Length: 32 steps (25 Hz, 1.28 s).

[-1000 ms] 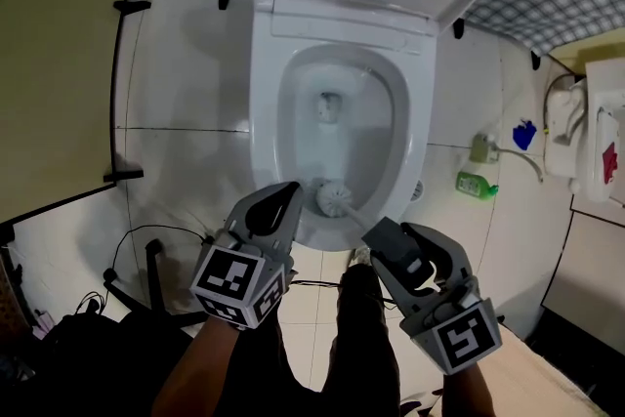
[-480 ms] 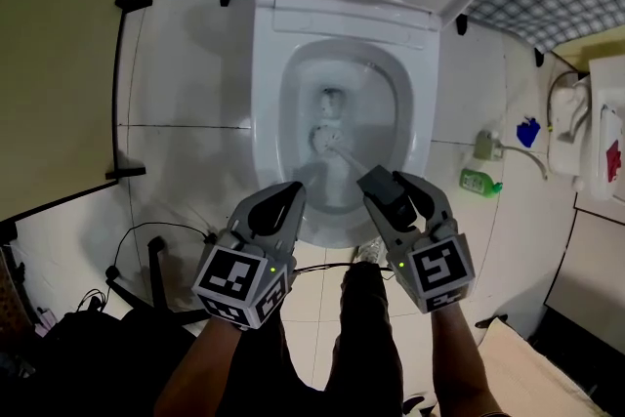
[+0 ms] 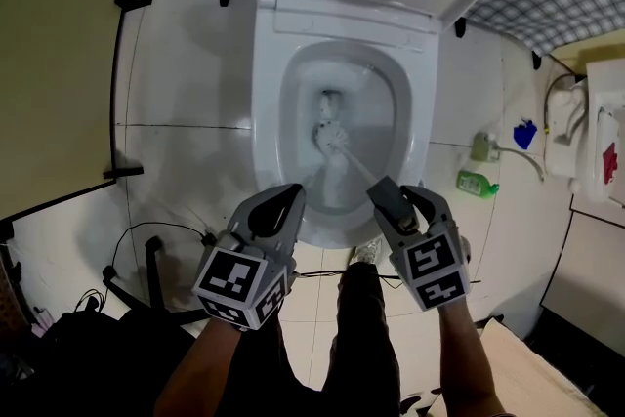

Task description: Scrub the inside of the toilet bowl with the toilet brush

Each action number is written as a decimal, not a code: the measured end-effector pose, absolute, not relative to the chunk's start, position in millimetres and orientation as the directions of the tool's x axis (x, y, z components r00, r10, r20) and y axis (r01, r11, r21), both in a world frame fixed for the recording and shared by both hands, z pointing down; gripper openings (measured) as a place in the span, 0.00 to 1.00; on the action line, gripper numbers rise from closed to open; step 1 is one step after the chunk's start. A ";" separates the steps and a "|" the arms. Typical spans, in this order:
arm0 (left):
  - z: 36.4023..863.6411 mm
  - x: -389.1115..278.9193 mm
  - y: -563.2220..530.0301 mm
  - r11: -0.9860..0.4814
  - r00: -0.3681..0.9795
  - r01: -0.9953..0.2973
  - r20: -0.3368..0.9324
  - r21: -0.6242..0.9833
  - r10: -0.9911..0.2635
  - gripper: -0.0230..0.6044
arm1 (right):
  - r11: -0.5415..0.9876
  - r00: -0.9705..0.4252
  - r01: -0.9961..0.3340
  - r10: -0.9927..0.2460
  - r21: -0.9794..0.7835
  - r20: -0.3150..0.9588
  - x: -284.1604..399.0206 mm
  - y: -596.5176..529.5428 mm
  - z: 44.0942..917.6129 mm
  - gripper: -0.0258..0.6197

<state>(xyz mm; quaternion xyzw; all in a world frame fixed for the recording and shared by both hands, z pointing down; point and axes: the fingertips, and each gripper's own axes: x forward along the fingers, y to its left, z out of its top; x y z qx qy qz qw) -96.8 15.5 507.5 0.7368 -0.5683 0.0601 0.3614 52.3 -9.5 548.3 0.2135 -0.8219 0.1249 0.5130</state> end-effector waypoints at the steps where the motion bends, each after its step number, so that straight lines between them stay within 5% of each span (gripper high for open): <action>1: 507.3 -96.9 15.3 -0.093 0.348 -0.880 0.498 0.465 -0.794 0.05 | 0.888 -0.362 -0.460 -0.217 0.029 0.906 55.3 -5.6 547.9 0.38; 14: 506.3 -99.3 23.9 -0.086 0.353 -0.870 0.490 0.485 -0.797 0.05 | 0.971 -0.159 0.018 -0.232 0.238 0.960 69.3 -3.8 478.1 0.38; 20: 502.3 -94.1 26.9 -0.096 0.363 -0.864 0.481 0.495 -0.798 0.05 | 0.963 -0.143 -0.052 -0.270 0.265 0.952 60.1 -39.2 517.7 0.38; 27: 504.9 -101.5 30.1 -0.090 0.355 -0.871 0.490 0.483 -0.796 0.05 | 0.904 -0.321 -0.274 -0.407 0.327 0.855 15.4 -88.2 503.3 0.38; 32: 505.7 -103.2 27.4 -0.087 0.352 -0.872 0.493 0.482 -0.796 0.05 | 0.873 -0.413 -0.290 -0.483 0.391 0.772 -13.8 -100.4 464.9 0.38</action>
